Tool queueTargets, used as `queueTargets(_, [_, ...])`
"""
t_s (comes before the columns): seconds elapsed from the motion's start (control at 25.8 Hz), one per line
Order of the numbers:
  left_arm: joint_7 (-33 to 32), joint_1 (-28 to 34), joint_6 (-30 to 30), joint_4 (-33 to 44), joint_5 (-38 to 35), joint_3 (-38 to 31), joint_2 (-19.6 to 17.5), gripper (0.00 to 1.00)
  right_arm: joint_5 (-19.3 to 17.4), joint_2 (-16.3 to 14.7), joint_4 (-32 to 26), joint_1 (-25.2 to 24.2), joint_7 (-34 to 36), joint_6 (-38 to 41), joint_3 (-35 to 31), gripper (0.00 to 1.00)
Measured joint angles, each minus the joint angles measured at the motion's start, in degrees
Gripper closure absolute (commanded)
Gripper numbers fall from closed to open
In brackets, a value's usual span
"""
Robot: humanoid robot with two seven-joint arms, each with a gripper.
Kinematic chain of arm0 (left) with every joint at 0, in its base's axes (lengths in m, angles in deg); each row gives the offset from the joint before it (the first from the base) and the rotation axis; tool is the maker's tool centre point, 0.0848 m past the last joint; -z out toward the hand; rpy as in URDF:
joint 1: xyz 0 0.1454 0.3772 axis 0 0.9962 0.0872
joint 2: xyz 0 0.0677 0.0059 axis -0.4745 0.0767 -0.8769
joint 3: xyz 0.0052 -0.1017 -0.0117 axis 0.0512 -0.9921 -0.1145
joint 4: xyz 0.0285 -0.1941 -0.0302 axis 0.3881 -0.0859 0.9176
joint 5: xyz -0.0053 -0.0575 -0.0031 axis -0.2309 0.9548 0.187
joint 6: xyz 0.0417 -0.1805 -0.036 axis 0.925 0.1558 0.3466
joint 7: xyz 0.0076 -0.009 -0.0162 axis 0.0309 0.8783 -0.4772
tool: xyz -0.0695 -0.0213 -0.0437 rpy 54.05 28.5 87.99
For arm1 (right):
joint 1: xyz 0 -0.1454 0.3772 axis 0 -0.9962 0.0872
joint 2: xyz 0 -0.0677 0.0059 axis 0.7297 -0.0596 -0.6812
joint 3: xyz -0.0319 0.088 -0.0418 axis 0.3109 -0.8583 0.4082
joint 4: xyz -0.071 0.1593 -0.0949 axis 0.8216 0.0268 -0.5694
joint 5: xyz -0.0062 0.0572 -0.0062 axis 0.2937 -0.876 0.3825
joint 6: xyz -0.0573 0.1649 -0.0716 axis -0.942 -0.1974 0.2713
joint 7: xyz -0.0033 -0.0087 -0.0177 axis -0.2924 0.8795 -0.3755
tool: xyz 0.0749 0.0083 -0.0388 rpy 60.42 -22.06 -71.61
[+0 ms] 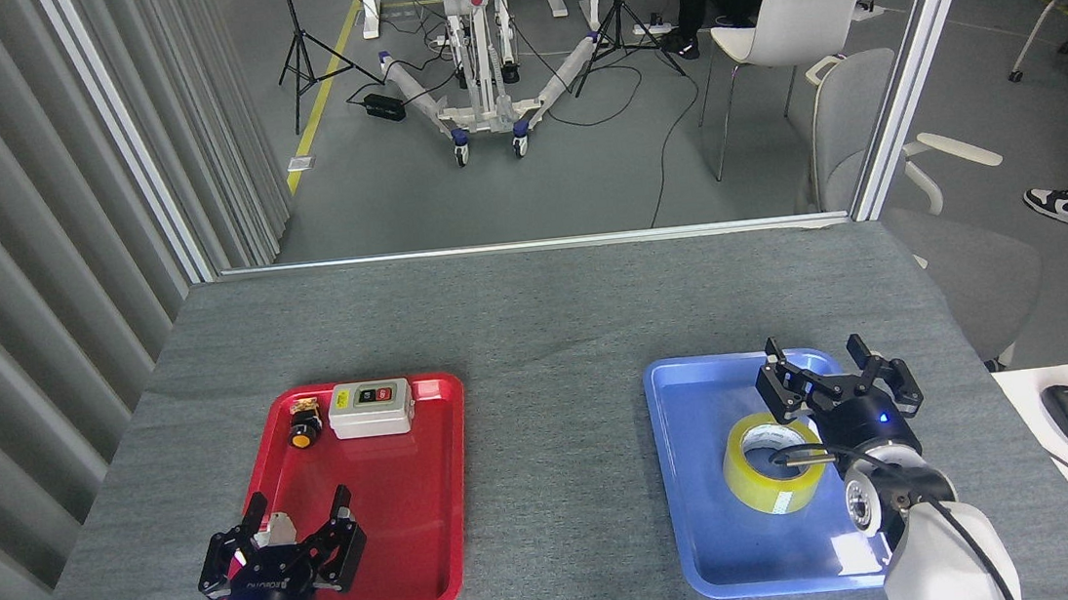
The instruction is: Place and move tape with both arms
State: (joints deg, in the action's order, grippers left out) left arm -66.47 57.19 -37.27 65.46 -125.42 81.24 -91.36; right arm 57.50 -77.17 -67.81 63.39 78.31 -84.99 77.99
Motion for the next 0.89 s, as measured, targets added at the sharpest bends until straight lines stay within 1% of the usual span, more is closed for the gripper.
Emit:
queueTargets(0.08, [0.0, -0.01, 0.0, -0.05, 0.0, 0.0, -0.03, 0.0, 4.65, 0.3, -2.09, -2.57, 5.3, 0.43, -1.02, 0.02])
queueTargets(0.12, [0.0, -0.02, 0.0, -0.1, 0.0, -0.01, -0.03, 0.0, 6.03, 0.3, -3.02, -3.85, 6.93, 0.54, -1.23, 0.02])
queueTargets(0.19, [0.0, -0.06, 0.0, -0.39, 0.0, -0.04, -0.04, 0.0, 7.74, 0.11, -5.23, -6.45, 8.7, 0.54, -1.23, 0.01])
queueTargets(0.31, [0.0, -0.3, -0.03, -1.05, 0.0, -0.08, -0.05, 0.0, 8.28, -1.39, -10.23, -12.02, 9.71, 0.39, -0.92, 0.01])
queueTargets(0.35, [0.0, -0.43, -0.04, -1.3, 0.0, -0.1, -0.05, 0.0, 7.73, -1.81, -12.02, -13.63, 9.77, 0.33, -0.84, 0.01])
queueTargets(0.43, [-0.01, -0.68, -0.13, -1.81, 0.02, -0.13, -0.05, 0.0, 5.47, -2.5, -14.92, -17.2, 10.05, 0.08, -0.8, 0.01])
queueTargets(0.54, [-0.01, -0.92, -0.19, -2.24, 0.07, -0.16, -0.05, 0.0, 0.94, -3.42, -17.01, -20.48, 6.3, -0.53, -0.78, 0.01])
queueTargets(0.62, [-0.01, -0.99, -0.22, -2.35, 0.08, -0.17, -0.06, 0.0, -1.23, -4.22, -17.58, -21.42, 4.12, -1.28, -1.12, 0.01])
queueTargets(0.74, [-0.01, -1.01, -0.24, -2.49, 0.09, -0.17, -0.28, 0.0, -3.03, -5.36, -17.89, -22.09, 2.55, -1.69, -1.77, 0.01])
queueTargets(0.77, [-0.01, -1.0, -0.27, -2.51, 0.09, -0.17, -0.37, 0.0, -3.92, -6.12, -17.95, -22.25, 2.4, -1.69, -1.88, 0.01])
queueTargets(0.89, [-0.01, -0.87, -0.31, -2.62, 0.14, -0.19, -0.52, 0.0, -8.57, -9.66, -18.03, -22.83, 2.4, -0.65, -1.9, 0.01])
